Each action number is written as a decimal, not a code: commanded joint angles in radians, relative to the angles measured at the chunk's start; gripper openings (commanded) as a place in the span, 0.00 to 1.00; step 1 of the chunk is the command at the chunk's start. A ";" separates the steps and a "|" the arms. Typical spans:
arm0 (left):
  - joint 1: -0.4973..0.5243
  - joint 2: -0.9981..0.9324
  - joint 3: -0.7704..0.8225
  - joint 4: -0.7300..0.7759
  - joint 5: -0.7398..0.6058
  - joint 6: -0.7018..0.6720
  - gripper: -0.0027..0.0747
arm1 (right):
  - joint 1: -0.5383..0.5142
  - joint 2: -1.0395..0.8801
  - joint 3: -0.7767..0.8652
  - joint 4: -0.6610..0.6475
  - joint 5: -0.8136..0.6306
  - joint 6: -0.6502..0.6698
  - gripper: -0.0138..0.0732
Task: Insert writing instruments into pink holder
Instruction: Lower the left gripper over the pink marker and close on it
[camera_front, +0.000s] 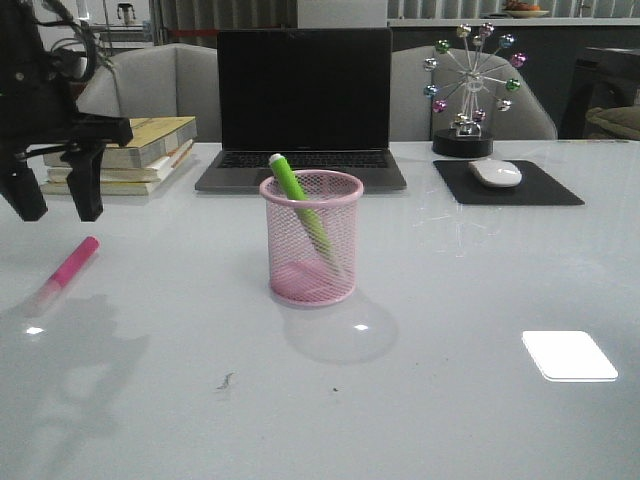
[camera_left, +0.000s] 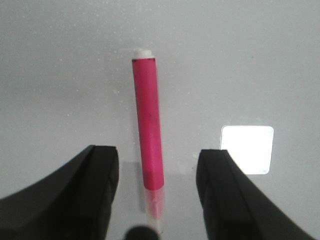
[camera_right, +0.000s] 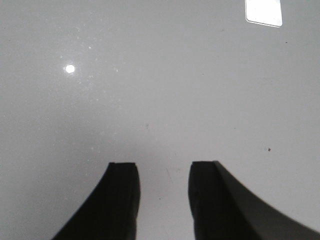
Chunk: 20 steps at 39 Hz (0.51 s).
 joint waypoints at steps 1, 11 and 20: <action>-0.004 -0.034 -0.038 -0.010 -0.020 -0.011 0.56 | -0.007 -0.021 -0.028 -0.027 -0.054 -0.008 0.59; -0.004 0.027 -0.039 -0.010 -0.052 -0.011 0.56 | -0.007 -0.021 -0.028 -0.028 -0.054 -0.008 0.59; -0.004 0.060 -0.039 -0.010 -0.070 -0.011 0.56 | -0.007 -0.021 -0.028 -0.027 -0.052 -0.008 0.59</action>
